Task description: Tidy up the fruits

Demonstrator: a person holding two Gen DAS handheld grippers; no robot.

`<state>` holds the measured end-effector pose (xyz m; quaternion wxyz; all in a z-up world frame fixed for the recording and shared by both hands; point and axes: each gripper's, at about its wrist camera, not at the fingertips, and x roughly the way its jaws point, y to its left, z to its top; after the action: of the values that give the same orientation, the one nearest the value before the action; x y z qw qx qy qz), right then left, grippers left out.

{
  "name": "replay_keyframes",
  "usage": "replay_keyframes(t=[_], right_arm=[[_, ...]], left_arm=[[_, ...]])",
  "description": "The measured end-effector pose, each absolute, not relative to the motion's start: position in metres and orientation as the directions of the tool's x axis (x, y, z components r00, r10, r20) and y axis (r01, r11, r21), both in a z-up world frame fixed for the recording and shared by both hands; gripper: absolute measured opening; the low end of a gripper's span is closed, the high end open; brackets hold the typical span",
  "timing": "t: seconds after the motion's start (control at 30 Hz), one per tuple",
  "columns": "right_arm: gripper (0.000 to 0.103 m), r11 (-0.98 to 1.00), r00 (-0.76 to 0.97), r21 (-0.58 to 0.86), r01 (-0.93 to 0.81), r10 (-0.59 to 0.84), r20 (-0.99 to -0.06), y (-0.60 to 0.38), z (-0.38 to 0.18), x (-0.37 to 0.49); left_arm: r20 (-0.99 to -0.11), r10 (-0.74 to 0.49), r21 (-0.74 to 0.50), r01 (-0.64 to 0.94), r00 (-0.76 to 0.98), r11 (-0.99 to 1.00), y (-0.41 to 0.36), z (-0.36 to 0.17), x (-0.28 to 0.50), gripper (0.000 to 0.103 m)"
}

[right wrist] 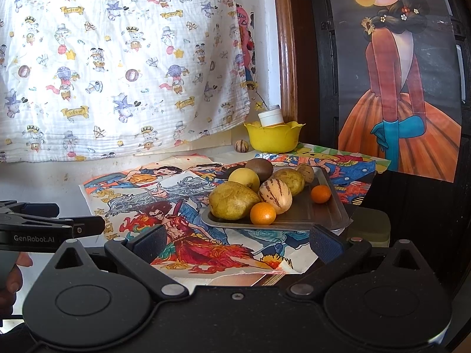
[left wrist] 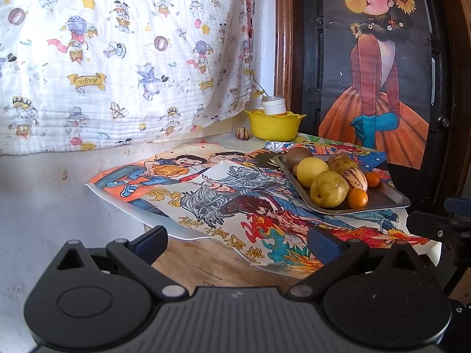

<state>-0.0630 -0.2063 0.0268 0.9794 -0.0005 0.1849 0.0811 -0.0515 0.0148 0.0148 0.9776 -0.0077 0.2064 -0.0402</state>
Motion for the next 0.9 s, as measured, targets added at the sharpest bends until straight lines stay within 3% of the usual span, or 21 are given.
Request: replay_keyframes(t=[0.9], right_arm=[[0.102, 0.987, 0.918, 0.029, -0.159, 0.158, -0.363, -0.2060, 0.0269, -0.0632]], left_arm=[[-0.416, -0.066, -0.007, 0.070, 0.907, 0.998, 0.0117, 0.0148, -0.0545, 0.103]])
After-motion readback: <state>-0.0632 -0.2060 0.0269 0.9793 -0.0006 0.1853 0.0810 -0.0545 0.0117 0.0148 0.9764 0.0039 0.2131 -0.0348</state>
